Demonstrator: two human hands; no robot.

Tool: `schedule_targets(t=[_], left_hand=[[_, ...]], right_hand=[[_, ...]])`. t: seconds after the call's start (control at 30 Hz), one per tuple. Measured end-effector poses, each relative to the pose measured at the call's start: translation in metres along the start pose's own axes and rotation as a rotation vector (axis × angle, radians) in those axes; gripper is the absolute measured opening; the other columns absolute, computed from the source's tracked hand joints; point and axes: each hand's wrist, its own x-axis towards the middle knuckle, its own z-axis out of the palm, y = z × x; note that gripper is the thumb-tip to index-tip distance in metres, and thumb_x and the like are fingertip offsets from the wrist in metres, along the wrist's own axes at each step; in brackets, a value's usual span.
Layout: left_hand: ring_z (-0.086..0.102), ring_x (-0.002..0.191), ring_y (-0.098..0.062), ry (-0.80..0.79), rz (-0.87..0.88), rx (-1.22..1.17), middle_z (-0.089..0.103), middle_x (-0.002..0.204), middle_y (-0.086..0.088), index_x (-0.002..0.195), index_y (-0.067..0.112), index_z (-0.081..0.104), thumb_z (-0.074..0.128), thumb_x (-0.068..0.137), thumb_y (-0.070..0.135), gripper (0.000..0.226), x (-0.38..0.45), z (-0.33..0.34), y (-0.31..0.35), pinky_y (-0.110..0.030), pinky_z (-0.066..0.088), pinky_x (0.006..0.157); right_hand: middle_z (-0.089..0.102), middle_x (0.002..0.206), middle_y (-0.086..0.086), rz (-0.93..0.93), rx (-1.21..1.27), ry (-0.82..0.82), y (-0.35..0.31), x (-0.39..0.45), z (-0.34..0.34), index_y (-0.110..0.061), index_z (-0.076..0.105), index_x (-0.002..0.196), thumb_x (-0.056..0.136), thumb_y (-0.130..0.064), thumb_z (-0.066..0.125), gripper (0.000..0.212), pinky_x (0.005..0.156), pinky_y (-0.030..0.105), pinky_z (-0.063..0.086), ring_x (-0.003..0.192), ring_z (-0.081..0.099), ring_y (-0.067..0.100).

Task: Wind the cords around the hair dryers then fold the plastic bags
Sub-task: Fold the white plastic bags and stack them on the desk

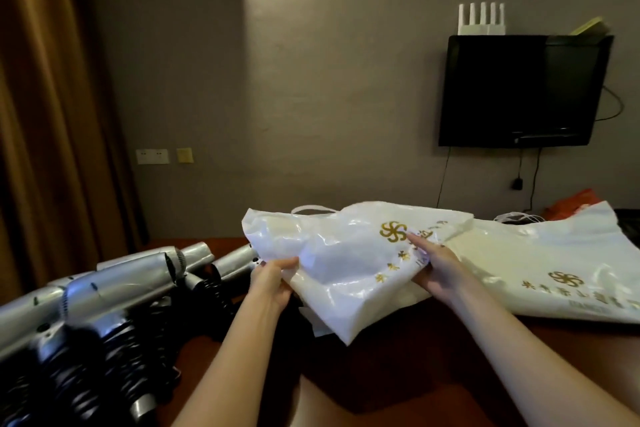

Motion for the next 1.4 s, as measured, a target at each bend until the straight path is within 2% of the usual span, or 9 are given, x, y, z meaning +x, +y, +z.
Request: schedule_targets(t=[0.17,0.37,0.53,0.63,0.77,0.9,1.07,1.2,1.4], left_hand=[[0.064,0.069,-0.028,-0.077,-0.076,-0.015,0.069,0.085,-0.015,0.115,-0.002,0.063,0.078,0.056,0.009,0.062,-0.031,0.011,-0.024,-0.032,0.051,0.060],[0.064,0.104,-0.038,-0.367,-0.172,-0.173,0.065,0.122,-0.023,0.121,0.007,0.066,0.034,0.091,0.065,0.073,-0.045,-0.011,-0.007,-0.045,0.047,0.090],[0.067,0.076,-0.032,-0.463,-0.365,0.135,0.070,0.091,-0.017,0.108,0.005,0.066,0.064,0.074,0.023,0.039,-0.044,0.000,-0.017,-0.038,0.055,0.064],[0.066,0.080,-0.034,-0.439,-0.398,0.224,0.068,0.094,-0.020,0.116,0.000,0.058,0.063,0.070,0.002,0.045,-0.050,0.020,-0.033,-0.044,0.061,0.062],[0.070,0.082,-0.029,-0.538,-0.483,0.348,0.065,0.109,-0.019,0.128,-0.002,0.053,0.076,0.067,0.004,0.065,-0.062,0.040,-0.070,-0.038,0.061,0.071],[0.070,0.078,-0.019,-0.654,-0.576,0.709,0.068,0.098,-0.012,0.112,0.005,0.062,0.083,0.071,0.032,0.054,-0.062,0.022,-0.047,-0.027,0.057,0.070],[0.073,0.081,-0.022,-0.305,-0.375,0.822,0.075,0.094,-0.014,0.112,-0.002,0.063,0.058,0.096,0.031,0.037,-0.046,-0.029,0.025,-0.025,0.057,0.063],[0.060,0.086,-0.023,0.037,-0.093,0.667,0.062,0.096,-0.012,0.122,0.004,0.054,0.049,0.101,0.023,0.028,-0.016,-0.047,0.027,-0.035,0.051,0.086],[0.048,0.053,-0.018,0.213,-0.042,0.541,0.053,0.068,-0.009,0.117,-0.005,0.060,0.053,0.098,0.019,0.032,0.014,-0.050,-0.001,-0.023,0.034,0.048]], right_hand=[[0.069,0.109,0.014,-0.017,-0.203,0.225,0.056,0.005,-0.019,-0.007,0.061,0.116,0.080,0.006,0.068,0.039,0.082,0.039,0.054,0.092,0.066,0.029],[0.060,0.125,0.004,0.008,-0.683,0.134,0.034,0.003,-0.056,-0.017,0.051,0.128,0.079,-0.003,0.073,0.056,0.088,0.033,0.049,0.106,0.057,0.024],[0.056,0.122,0.015,-0.023,-1.176,0.325,-0.007,0.008,-0.062,0.000,0.037,0.134,0.080,-0.010,0.072,0.065,0.088,0.031,0.043,0.110,0.055,0.031],[0.036,0.145,0.012,-0.207,-1.673,0.498,-0.037,0.003,-0.037,-0.013,0.022,0.145,0.088,-0.026,0.062,0.071,0.103,0.045,0.033,0.131,0.038,0.034],[0.021,0.157,-0.004,-0.502,-1.616,0.167,-0.006,-0.004,0.001,-0.030,0.025,0.149,0.093,-0.049,0.049,0.064,0.114,0.052,0.017,0.144,0.020,0.020],[0.021,0.158,-0.004,-0.234,-1.885,-0.283,0.063,-0.024,-0.006,-0.031,0.031,0.148,0.099,-0.048,0.035,0.052,0.115,0.056,0.005,0.146,0.015,0.015],[0.056,0.131,-0.004,-0.312,-1.865,-0.154,0.060,-0.023,0.002,-0.026,0.064,0.120,0.095,-0.039,0.043,0.035,0.107,0.046,0.027,0.122,0.049,0.018],[0.065,0.112,0.004,-0.441,-1.412,-0.167,0.065,-0.018,0.062,-0.012,0.066,0.108,0.095,-0.028,0.052,0.025,0.086,0.026,0.046,0.098,0.059,0.016],[0.057,0.124,0.011,-0.325,-1.635,-0.268,0.134,0.009,0.136,-0.010,0.050,0.122,0.089,-0.040,0.058,0.046,0.095,0.037,0.039,0.118,0.047,0.029]])
